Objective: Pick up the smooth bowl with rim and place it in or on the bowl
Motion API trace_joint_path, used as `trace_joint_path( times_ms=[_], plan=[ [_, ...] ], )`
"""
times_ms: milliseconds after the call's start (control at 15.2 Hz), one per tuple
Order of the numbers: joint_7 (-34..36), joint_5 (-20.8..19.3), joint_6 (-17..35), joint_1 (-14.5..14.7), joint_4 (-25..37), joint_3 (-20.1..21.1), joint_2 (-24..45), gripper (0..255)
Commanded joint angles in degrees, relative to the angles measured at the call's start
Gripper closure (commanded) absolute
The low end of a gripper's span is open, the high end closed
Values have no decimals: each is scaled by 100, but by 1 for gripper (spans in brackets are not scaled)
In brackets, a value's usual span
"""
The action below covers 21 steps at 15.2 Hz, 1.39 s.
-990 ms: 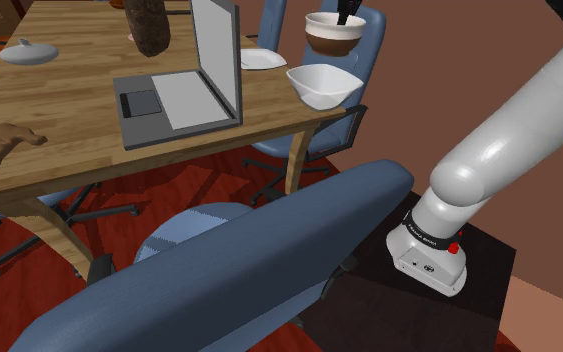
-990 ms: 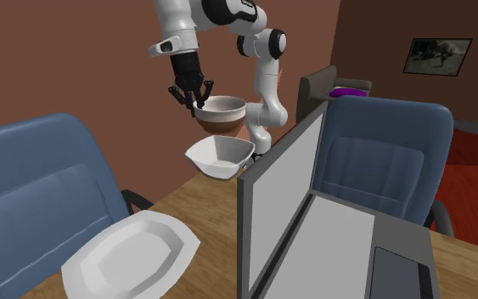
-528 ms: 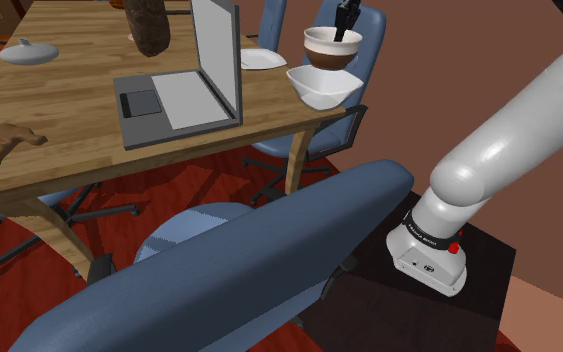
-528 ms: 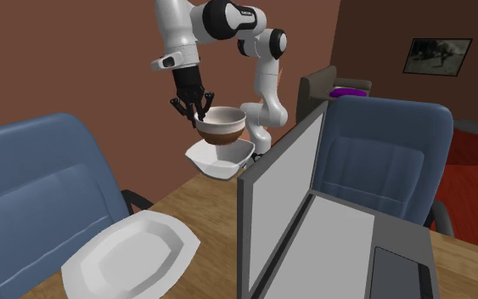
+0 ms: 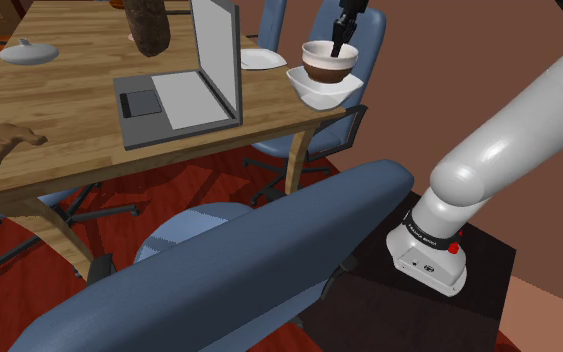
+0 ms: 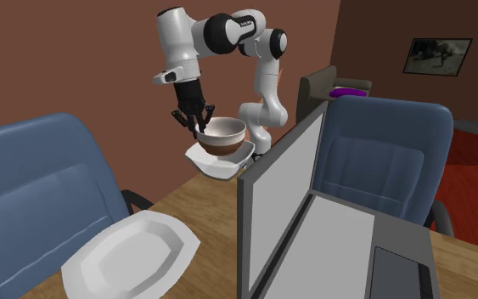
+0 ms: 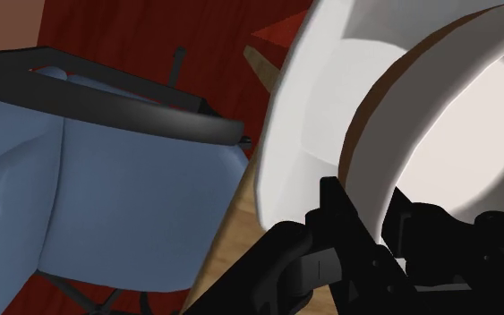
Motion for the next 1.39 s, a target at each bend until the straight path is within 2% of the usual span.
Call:
trace_joint_path(
  times_ms=[0,330,396,726,990,1320],
  plan=[
    [-7,1,21,-1,-16,-2,0,255],
    [-7,1,21,-1,-16,-2,0,255],
    [-6,1,21,-1,-17,-2,0,0],
    [-6,1,22,-1,-18,-2,-1,0],
    [-3,-9,-717,-37,819,-72,108,0],
    [-3,-9,-717,-37,819,-72,108,0]
  ],
)
